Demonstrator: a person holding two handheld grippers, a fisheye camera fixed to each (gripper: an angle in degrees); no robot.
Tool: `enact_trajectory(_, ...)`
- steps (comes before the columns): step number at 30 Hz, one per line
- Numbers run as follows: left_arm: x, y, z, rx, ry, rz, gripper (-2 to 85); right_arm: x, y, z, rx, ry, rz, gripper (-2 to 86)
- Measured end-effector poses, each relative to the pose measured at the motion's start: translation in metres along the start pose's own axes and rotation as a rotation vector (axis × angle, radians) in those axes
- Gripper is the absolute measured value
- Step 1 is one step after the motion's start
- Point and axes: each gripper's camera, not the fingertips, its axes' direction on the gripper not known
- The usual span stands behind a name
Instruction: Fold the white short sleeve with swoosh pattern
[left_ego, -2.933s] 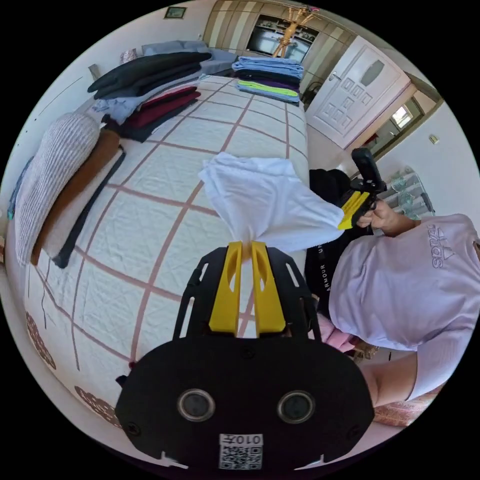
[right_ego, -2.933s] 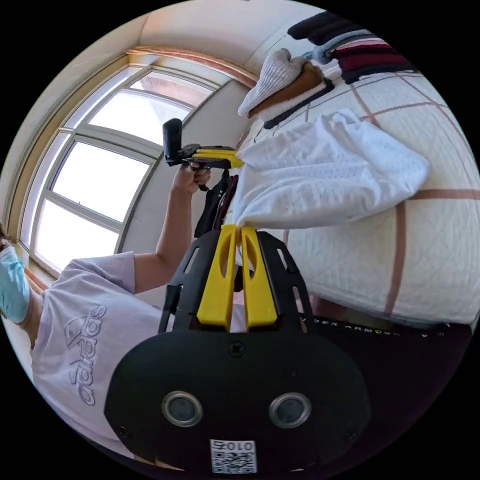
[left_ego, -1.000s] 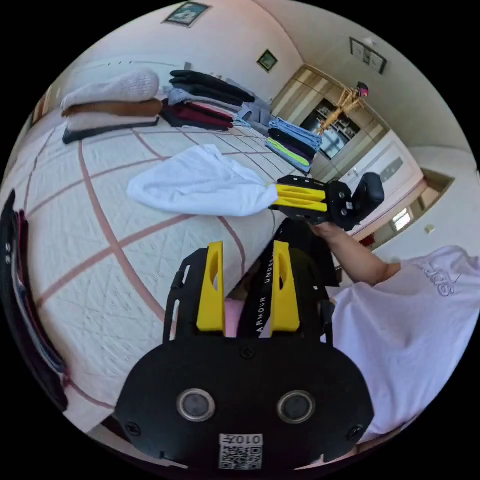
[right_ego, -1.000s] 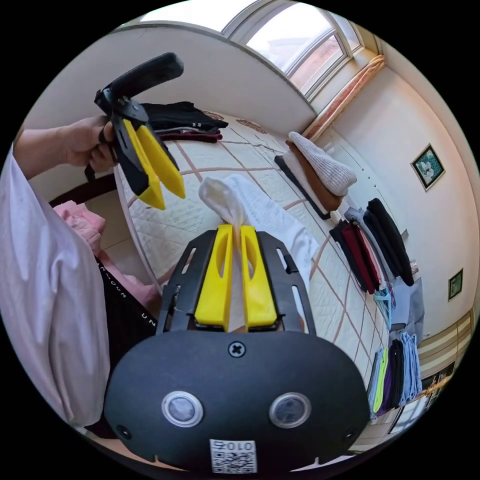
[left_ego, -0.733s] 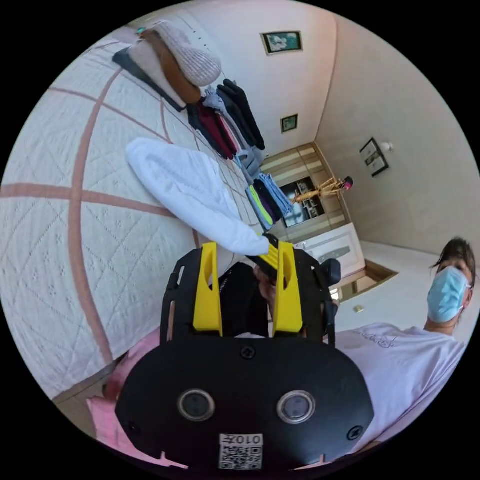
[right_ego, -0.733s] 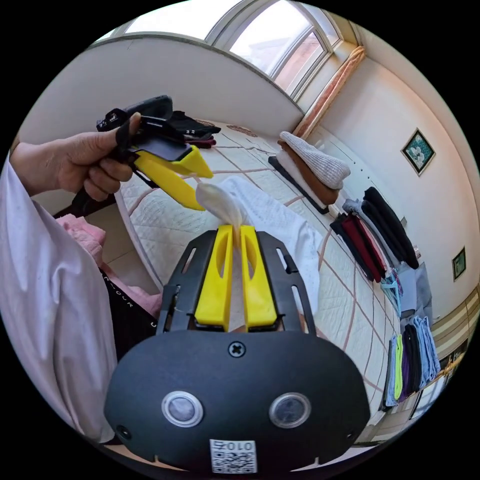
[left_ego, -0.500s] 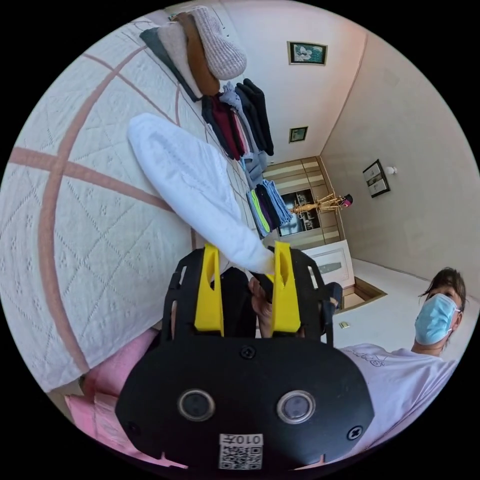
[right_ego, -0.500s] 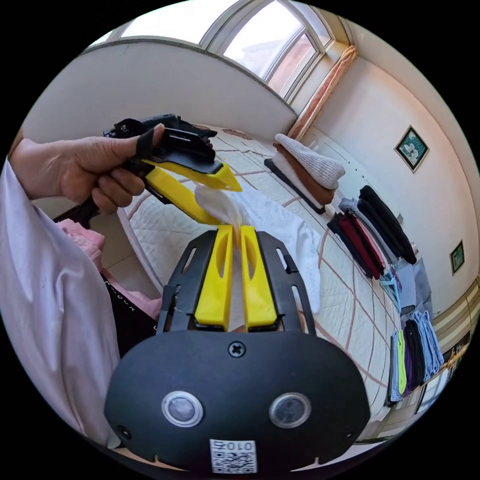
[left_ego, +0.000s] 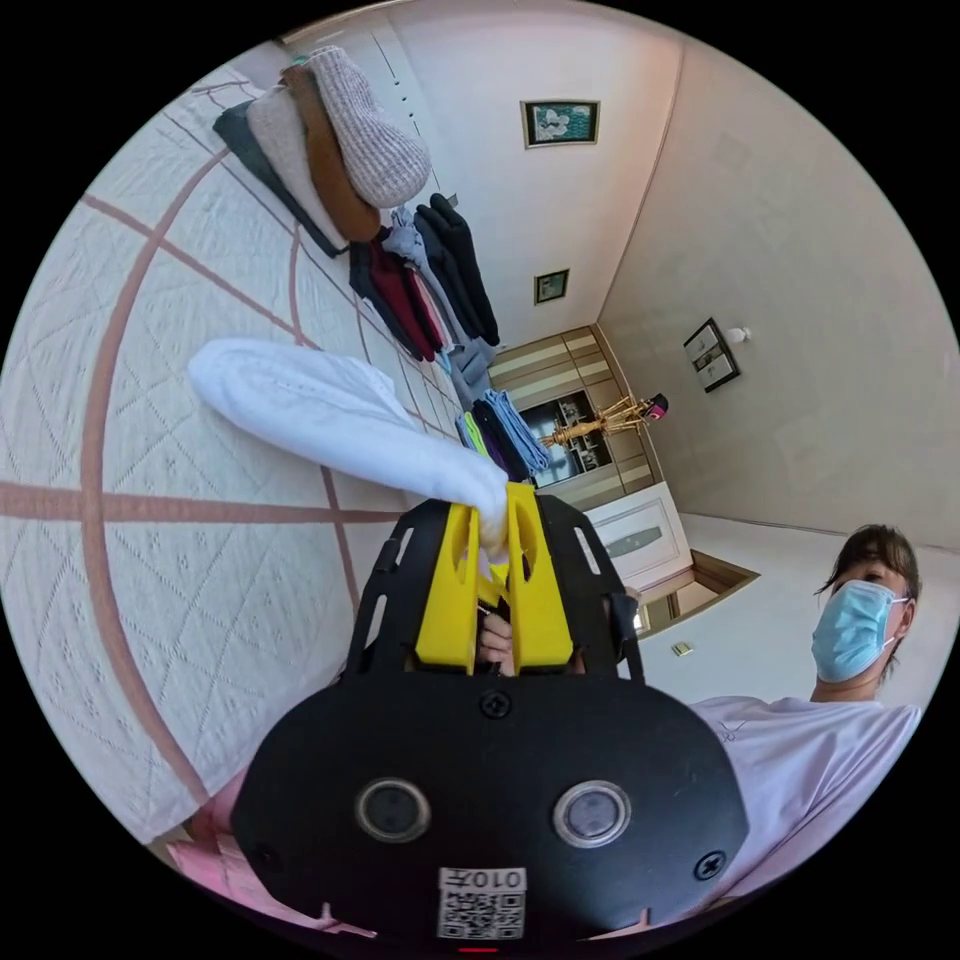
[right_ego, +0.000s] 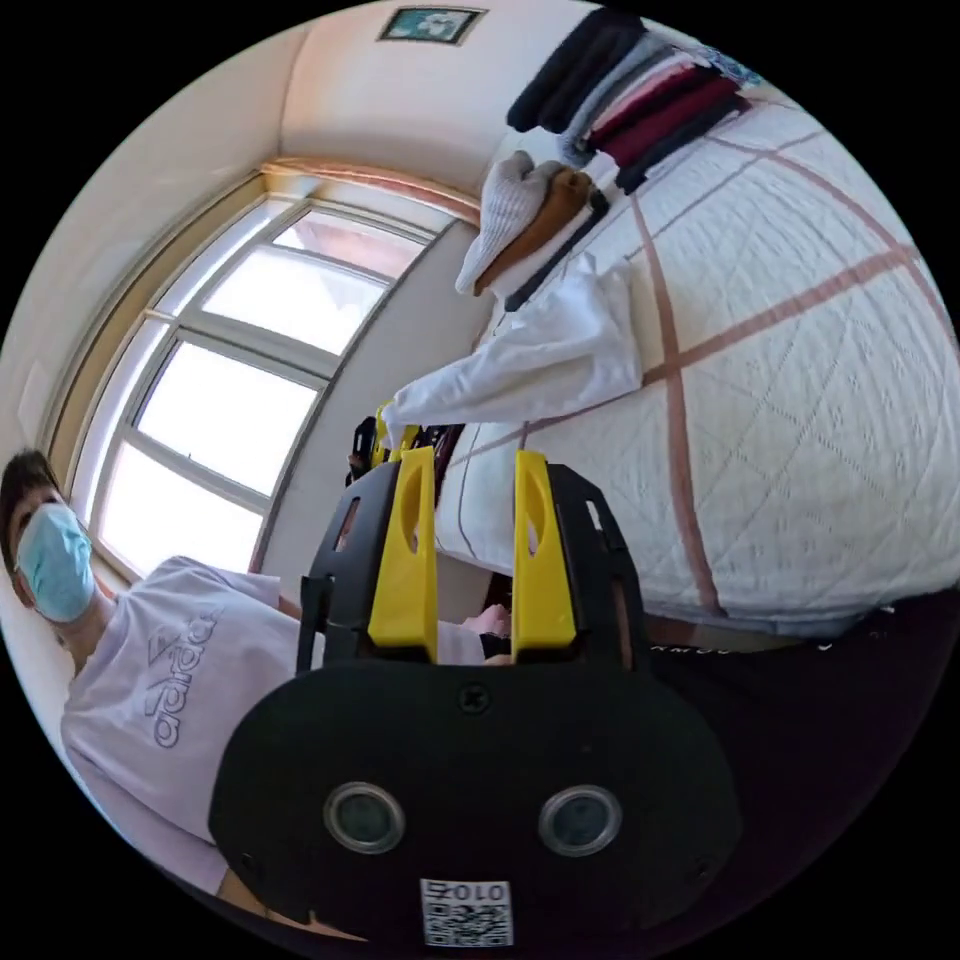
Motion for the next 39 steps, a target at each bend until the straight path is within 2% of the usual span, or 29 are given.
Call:
enact_trajectory(3,-0.014,-0.001,0.005,-0.003,0.013,-0.001,7.8,0.033,-0.027,-0.012,0.002,-0.13,0.102,18.0)
enact_trajectory(6,-0.028,0.003,0.007,-0.002,0.016,-0.005,7.8,0.061,-0.044,-0.032,0.096,-0.268,0.179,17.7)
enact_trajectory(14,-0.072,0.015,0.016,0.009,0.052,-0.027,7.8,0.078,-0.091,-0.072,0.194,-0.382,0.261,16.4)
enact_trajectory(24,-0.118,0.022,0.026,0.026,0.06,-0.031,7.8,0.054,-0.128,-0.091,0.154,-0.215,0.213,7.1)
enact_trajectory(31,-0.141,0.025,0.046,-0.081,-0.053,0.016,7.8,0.015,-0.136,-0.114,0.088,-0.103,0.156,4.3)
enact_trajectory(36,-0.127,0.0,0.057,-0.101,0.005,0.105,7.6,-0.052,-0.145,-0.131,0.046,-0.092,0.019,4.2)
enact_trajectory(39,-0.086,-0.034,0.069,-0.124,0.048,0.24,7.6,-0.111,-0.153,-0.151,0.068,-0.08,-0.1,4.2)
